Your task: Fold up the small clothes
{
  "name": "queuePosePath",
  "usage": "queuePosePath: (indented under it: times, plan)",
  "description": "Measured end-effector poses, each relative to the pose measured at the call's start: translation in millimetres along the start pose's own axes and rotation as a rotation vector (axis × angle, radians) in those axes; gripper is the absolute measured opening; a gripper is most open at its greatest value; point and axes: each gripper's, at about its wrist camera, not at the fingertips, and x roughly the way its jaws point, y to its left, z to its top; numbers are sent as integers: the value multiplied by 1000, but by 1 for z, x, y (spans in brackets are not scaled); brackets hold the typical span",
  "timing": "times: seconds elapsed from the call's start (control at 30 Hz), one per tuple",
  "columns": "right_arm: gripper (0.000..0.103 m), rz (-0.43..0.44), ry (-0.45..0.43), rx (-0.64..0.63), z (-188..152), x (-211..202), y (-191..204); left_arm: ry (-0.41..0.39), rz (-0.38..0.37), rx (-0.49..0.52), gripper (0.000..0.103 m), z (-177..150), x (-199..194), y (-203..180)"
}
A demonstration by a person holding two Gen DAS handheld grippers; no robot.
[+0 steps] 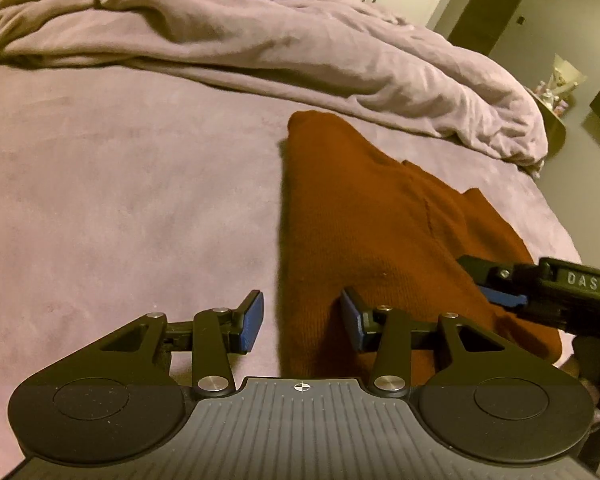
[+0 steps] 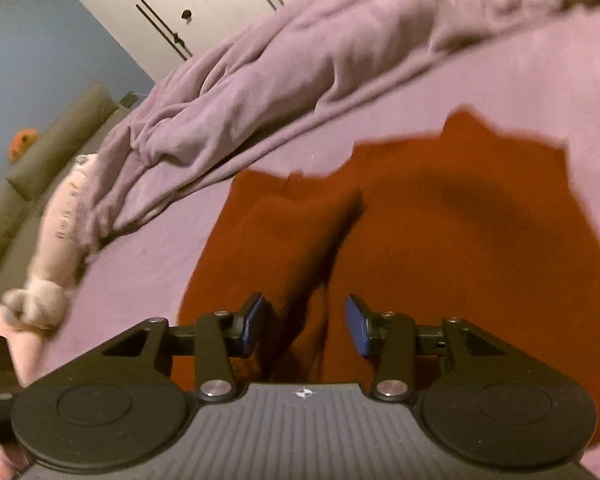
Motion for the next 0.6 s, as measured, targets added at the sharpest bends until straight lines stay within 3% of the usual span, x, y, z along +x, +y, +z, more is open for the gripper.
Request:
queuePosePath:
  times: [0.2,0.33,0.43,0.6]
  plan:
    - [46,116,39,102,5,23,-4,4,-6,-12,47,-1,-1,-1]
    - [45,104,53,87,7,35,7,-2,5,-3,47,-2,-2,-3]
    - [19,18,45,-33,7,35,28,-17,34,1,49,-4,-9,-4]
    - [16,-163,-75,-423,4,9,81,-37,49,56,49,-18,-35,-16]
